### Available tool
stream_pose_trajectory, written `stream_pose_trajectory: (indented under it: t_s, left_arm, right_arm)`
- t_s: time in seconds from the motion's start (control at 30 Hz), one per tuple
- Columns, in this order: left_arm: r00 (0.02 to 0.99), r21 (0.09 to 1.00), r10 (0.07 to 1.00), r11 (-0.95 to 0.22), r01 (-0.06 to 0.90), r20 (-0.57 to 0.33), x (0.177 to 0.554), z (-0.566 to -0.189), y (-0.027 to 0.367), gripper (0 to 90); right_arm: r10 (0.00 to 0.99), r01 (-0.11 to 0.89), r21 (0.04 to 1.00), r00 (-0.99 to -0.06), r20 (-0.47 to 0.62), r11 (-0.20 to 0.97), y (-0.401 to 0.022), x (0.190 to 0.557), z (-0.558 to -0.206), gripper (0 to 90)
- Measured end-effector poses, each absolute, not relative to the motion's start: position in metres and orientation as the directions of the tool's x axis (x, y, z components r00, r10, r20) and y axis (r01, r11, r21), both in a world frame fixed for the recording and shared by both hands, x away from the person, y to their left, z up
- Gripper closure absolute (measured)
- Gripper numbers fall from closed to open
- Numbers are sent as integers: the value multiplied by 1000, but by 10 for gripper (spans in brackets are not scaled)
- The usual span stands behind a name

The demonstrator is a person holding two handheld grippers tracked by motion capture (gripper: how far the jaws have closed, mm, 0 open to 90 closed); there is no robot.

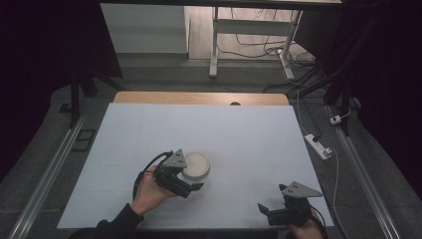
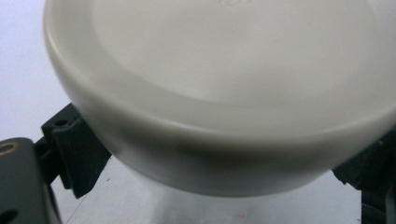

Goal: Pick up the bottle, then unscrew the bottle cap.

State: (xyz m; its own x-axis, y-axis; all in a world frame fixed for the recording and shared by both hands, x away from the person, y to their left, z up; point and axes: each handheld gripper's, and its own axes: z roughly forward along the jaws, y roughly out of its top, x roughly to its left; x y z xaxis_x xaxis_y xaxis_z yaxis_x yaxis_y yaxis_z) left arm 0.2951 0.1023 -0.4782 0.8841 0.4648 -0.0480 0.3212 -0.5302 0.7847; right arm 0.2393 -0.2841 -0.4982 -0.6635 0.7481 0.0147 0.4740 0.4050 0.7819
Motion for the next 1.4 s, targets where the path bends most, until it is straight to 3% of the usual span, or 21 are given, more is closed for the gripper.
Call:
stream_pose_trajectory:
  t_s: [0.77,1.4]
  left_arm:
    - [895,793,444,-534,295,-34,291,-476,103,73]
    - [899,793,437,-534,294,-39,288,-475,100,73]
  right_arm:
    - [690,414,843,-720,73,343,-254,238,-474,0]
    - [553,345,858,-828,89,380,-201,255,-456,0]
